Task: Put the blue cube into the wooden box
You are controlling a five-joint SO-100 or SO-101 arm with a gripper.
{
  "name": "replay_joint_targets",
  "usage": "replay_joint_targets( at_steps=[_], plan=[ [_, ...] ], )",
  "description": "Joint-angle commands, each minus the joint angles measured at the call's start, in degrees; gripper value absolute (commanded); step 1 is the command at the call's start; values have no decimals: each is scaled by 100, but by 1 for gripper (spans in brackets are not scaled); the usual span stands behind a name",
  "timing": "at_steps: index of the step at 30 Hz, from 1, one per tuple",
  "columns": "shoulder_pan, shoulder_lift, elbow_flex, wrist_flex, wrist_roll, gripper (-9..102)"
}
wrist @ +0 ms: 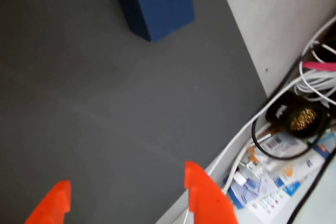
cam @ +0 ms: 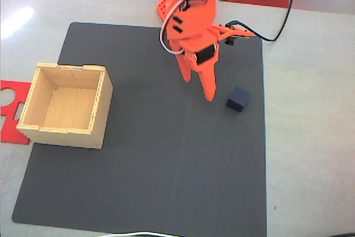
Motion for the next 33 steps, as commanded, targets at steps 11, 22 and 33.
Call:
replay_joint_targets(
  at_steps=[11, 22, 33],
  plan=[
    [-413, -1160, -606, -229, -1239, 34],
    [-1784, -1318, -729, -466, -237, 35],
    [-1740, -1591, -668, -404, 712, 35]
  ],
)
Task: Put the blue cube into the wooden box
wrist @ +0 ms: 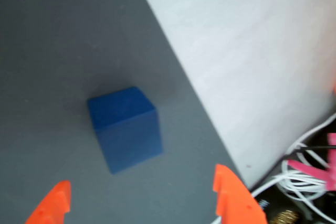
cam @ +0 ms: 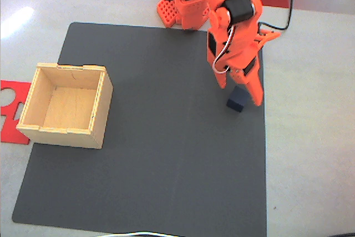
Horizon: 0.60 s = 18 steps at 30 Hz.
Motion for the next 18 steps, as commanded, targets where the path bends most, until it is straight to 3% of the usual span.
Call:
replay_joint_targets(
  at_steps=[1, 18],
  plan=[
    [53, -141, -158, -26, 53, 35],
    [-70, -1125, -211, -448, 35, 33]
  ],
)
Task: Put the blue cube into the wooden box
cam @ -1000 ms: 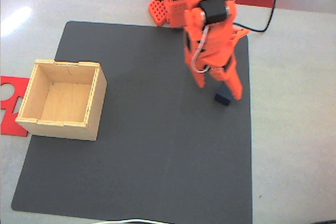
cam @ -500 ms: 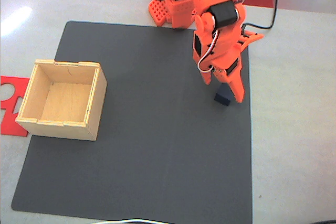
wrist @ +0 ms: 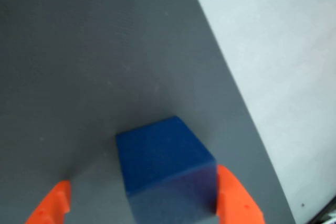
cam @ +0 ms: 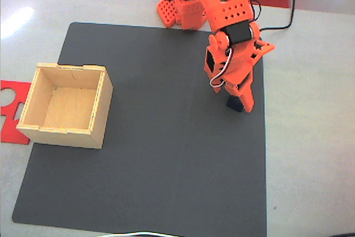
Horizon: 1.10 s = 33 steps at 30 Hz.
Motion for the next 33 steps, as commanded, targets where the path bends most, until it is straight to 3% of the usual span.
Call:
replay_joint_targets(
  at_steps=[1, 9, 15, 22, 33],
  plan=[
    [-97, -62, -202, -79, -18, 32],
    [-185, -193, -264, -123, -26, 0],
    [132, 53, -721, 352, -202, 0],
    [1670, 765, -2329, 1230, -475, 0],
    [3885, 1345, -3621, 809, -677, 0]
  ],
)
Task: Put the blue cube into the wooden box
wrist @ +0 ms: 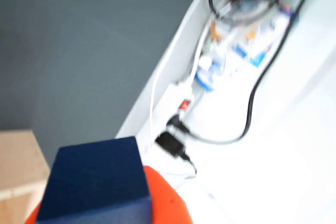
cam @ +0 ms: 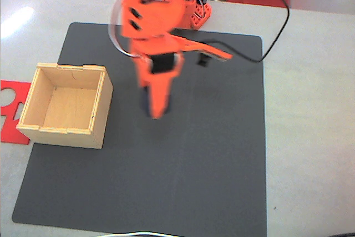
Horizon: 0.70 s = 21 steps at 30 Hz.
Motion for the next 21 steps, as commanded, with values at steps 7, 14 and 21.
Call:
replay_joint_targets(
  at_steps=[7, 14, 21],
  plan=[
    [1389, 325, -545, -879, 18, 0],
    [1854, 35, -536, -932, -9, 0],
    [2479, -536, -562, -1011, -9, 0]
  ],
)
